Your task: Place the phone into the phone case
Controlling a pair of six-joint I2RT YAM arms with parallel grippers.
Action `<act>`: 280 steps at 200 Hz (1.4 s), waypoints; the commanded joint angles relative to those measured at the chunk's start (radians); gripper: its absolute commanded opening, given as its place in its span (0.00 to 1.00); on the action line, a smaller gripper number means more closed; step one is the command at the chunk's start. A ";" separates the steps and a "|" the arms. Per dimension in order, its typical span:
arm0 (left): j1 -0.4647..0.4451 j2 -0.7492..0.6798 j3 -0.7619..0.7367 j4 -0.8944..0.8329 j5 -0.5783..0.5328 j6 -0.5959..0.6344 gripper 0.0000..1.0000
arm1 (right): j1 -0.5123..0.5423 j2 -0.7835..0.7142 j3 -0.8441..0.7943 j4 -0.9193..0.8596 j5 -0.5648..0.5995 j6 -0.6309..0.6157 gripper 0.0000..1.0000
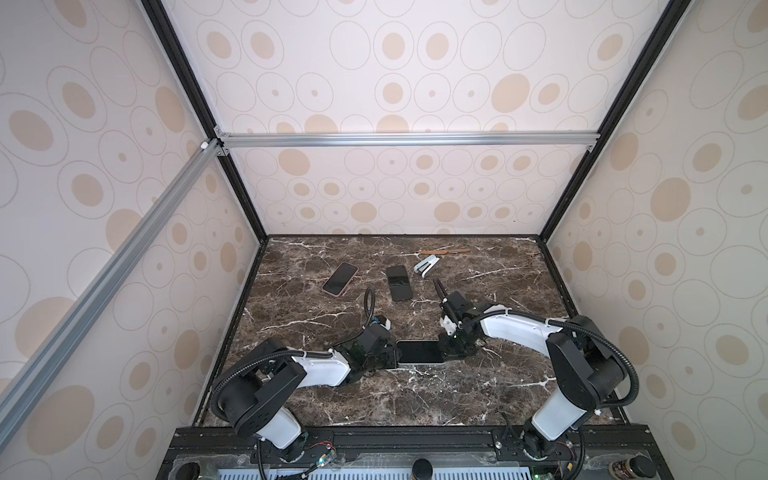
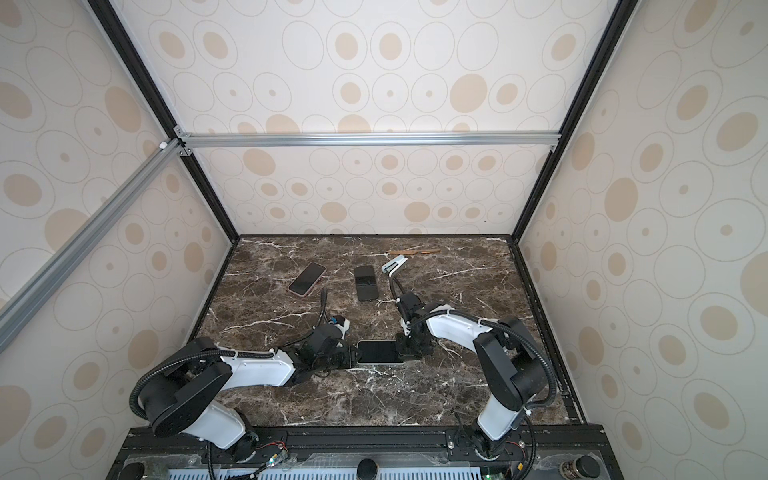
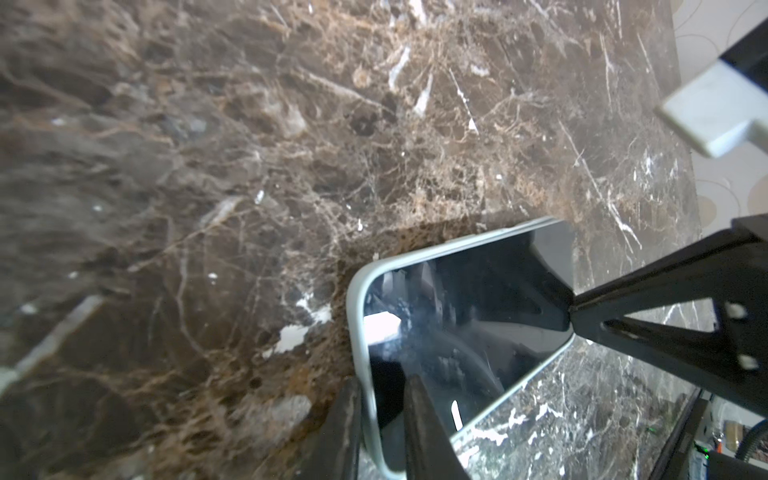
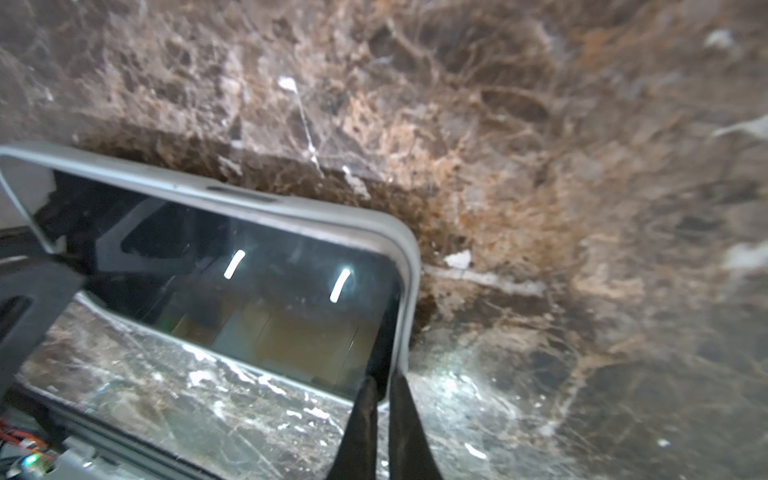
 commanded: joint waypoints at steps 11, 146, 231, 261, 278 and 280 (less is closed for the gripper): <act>-0.016 0.090 -0.013 -0.154 0.040 -0.010 0.21 | 0.114 0.346 -0.164 0.199 -0.004 -0.006 0.07; 0.000 -0.196 0.015 -0.295 -0.216 -0.020 0.24 | 0.122 -0.008 0.133 -0.079 0.157 -0.091 0.20; 0.034 -0.030 0.188 -0.261 -0.097 0.098 0.29 | -0.011 -0.062 0.103 -0.011 0.071 -0.095 0.24; 0.035 0.030 0.185 -0.216 -0.058 0.076 0.29 | -0.048 -0.010 0.082 0.029 0.037 -0.099 0.23; 0.033 0.042 0.165 -0.200 -0.051 0.062 0.28 | -0.054 0.019 0.077 0.042 0.032 -0.104 0.23; 0.035 0.044 0.162 -0.197 -0.050 0.060 0.29 | -0.054 0.023 0.077 0.043 0.033 -0.105 0.23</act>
